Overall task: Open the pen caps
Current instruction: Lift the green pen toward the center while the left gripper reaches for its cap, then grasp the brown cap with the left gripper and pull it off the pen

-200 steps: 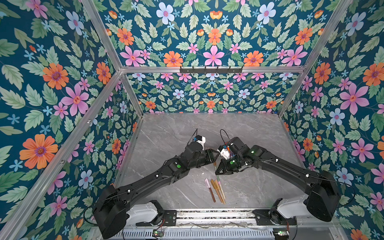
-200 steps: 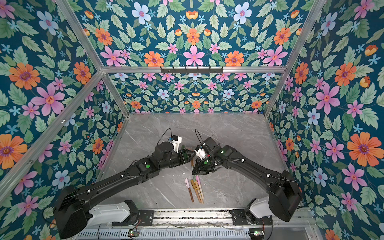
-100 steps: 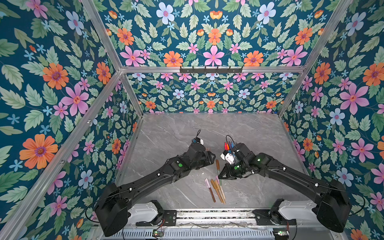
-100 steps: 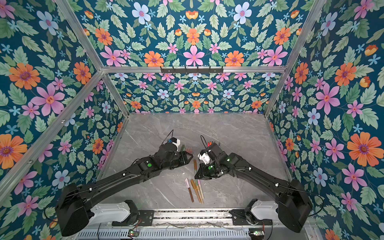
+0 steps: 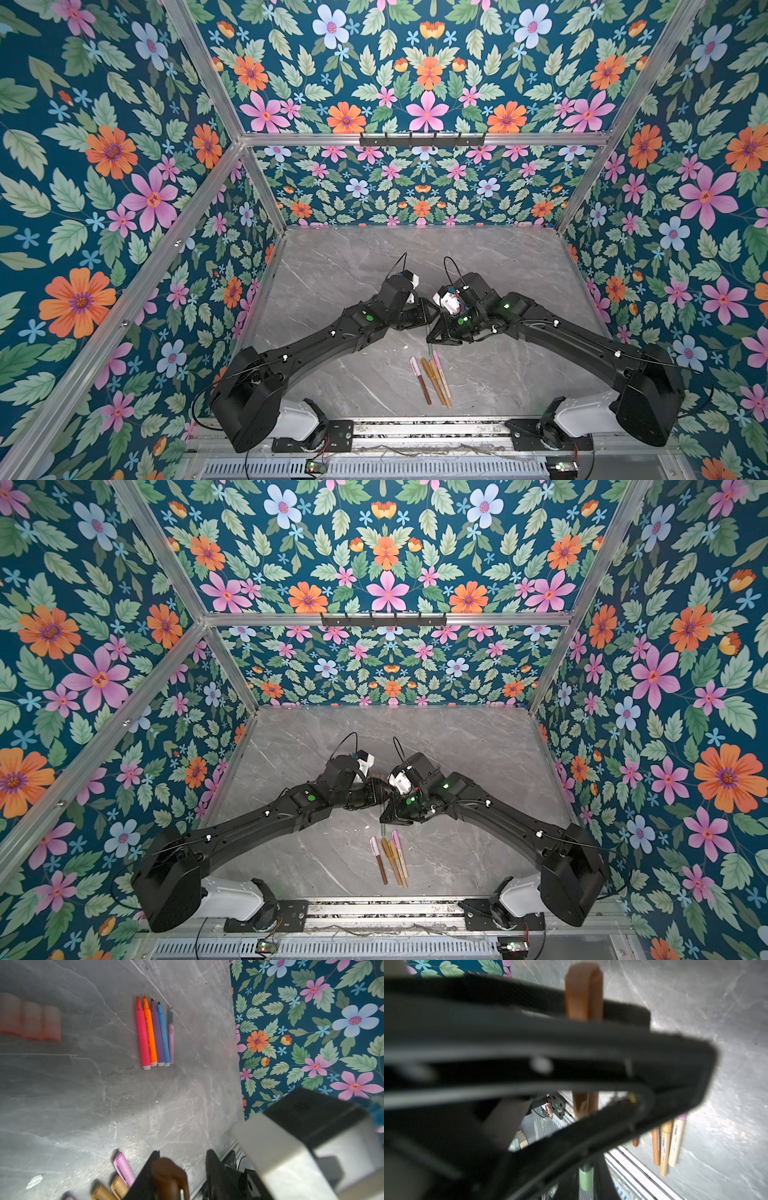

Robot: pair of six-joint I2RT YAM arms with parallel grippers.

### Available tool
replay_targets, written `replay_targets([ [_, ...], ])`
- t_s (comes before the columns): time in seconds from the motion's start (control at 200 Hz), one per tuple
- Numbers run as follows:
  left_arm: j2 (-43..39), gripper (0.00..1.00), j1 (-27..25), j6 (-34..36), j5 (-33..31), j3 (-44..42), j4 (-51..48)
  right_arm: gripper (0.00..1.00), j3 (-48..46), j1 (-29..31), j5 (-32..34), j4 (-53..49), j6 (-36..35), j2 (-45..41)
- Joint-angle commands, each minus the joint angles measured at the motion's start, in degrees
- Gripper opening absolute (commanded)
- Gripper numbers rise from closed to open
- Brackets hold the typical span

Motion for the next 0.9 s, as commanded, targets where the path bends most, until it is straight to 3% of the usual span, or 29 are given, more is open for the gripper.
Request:
replay_targets([
  [0.0, -1.0, 0.25, 0.7, 0.9, 2.5, -1.2, 1.8, 0.08, 1.6, 0.0, 0.9, -1.7, -2.1, 1.0],
  [0.125, -2.2, 0.07, 1.5, 0.2, 2.9, -2.4, 2.4, 0.09, 2.6, -0.1, 1.1, -2.0, -2.3, 1.9],
  [0.24, -2.9, 0.01, 1.8, 0.0, 2.6, -2.6, 2.3, 0.14, 2.9, -0.2, 1.7, -3.0, -2.7, 2.0],
  [0.355, -2.9, 0.0, 1.8, -0.2, 2.3, -2.5, 1.9, 0.32, 2.8, -0.2, 2.6, -4.3, -3.3, 1.7],
  [0.9, -2.5, 0.0, 2.6, -8.4, 0.2, -3.2, 4.6, 0.32, 0.1, -0.2, 0.0, 2.5, 0.6, 1.8],
])
